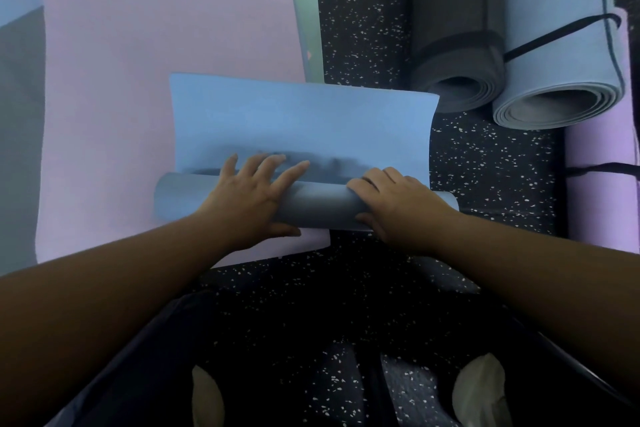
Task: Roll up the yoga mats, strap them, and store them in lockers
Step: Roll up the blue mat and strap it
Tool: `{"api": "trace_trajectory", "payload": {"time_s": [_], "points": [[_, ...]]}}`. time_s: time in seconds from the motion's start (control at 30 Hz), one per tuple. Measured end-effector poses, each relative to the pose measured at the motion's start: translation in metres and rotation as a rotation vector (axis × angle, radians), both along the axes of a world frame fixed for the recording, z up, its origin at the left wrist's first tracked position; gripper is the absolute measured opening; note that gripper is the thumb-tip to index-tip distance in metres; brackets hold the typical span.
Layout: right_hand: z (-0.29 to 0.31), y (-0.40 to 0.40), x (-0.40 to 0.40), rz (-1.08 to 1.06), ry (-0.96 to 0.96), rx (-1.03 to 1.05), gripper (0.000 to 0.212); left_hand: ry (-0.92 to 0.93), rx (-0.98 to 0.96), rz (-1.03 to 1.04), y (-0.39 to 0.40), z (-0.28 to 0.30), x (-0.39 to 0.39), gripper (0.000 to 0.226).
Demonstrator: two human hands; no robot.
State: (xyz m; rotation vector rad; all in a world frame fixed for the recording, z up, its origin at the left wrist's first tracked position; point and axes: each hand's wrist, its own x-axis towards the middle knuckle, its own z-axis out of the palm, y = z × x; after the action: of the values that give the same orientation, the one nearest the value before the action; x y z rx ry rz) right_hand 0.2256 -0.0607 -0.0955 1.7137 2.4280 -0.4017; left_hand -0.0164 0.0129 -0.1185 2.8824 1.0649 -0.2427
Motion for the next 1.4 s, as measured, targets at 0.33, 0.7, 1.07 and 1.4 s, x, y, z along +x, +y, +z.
{"api": "trace_trajectory", "payload": {"time_s": [0.33, 0.7, 1.07, 1.4], "points": [[-0.002, -0.004, -0.002, -0.030, 0.011, -0.026, 0.045, 0.069, -0.133, 0.067, 0.000, 0.005, 0.004, 0.090], [0.003, -0.005, -0.004, -0.032, 0.025, -0.066, 0.046, -0.066, 0.098, -0.025, -0.012, -0.002, -0.004, 0.086], [0.015, 0.021, 0.000, -0.188, -0.025, -0.265, 0.045, -0.137, 0.211, -0.080, -0.026, -0.007, -0.002, 0.064], [0.012, 0.024, 0.001, -0.364, 0.007, -0.120, 0.038, -0.035, 0.066, -0.060, 0.006, -0.003, 0.010, 0.071]]}}
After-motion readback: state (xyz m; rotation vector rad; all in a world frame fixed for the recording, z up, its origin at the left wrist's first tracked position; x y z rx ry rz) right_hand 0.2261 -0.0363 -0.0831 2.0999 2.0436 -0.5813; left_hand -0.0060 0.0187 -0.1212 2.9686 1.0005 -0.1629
